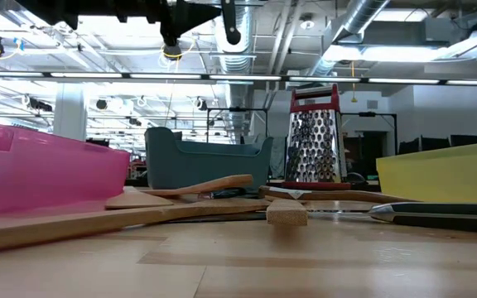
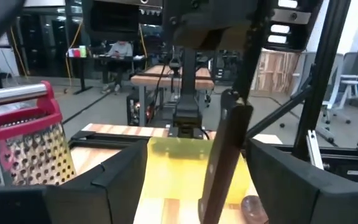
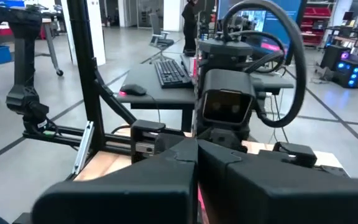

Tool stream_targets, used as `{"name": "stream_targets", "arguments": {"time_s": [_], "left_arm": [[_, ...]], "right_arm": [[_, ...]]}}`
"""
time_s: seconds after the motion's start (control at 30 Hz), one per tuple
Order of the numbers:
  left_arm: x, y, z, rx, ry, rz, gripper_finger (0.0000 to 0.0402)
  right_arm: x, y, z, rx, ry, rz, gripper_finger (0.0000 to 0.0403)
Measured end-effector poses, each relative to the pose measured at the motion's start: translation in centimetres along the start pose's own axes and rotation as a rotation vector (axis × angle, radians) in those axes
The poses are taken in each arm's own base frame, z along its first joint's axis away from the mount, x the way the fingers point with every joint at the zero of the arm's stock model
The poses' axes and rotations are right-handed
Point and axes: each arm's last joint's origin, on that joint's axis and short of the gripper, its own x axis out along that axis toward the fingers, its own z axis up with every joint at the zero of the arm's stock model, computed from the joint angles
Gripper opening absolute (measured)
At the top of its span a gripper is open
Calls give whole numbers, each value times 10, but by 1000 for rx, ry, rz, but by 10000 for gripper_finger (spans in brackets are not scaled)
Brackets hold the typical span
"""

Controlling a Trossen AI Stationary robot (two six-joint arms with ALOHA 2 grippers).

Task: Pick & Place Kitchen Items
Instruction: Put the black table knife into the blue bin

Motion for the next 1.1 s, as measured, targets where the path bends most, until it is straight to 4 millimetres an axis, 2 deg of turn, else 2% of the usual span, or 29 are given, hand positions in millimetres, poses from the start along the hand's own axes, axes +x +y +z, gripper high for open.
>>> {"name": "stream_targets", "arguments": {"time_s": [0.17, 0.37, 0.73, 0.87, 1.1], "left_arm": [[0, -2, 1, -2, -8, -61, 234], [0, 1, 2, -17, -22, -46, 215], [1, 6, 3, -32, -30, -51, 150], [1, 6, 3, -32, -30, -59, 155], [1, 6, 4, -32, -36, -59, 200]], "right_arm": [[-1, -3, 0, 1, -2, -8, 1], [-1, -3, 2, -3, -24, 6, 1], [-1, -5, 3, -10, -37, 2, 2], [-2, -8, 3, -10, -36, -6, 1], [-2, -10, 3, -20, -36, -12, 2]]}}
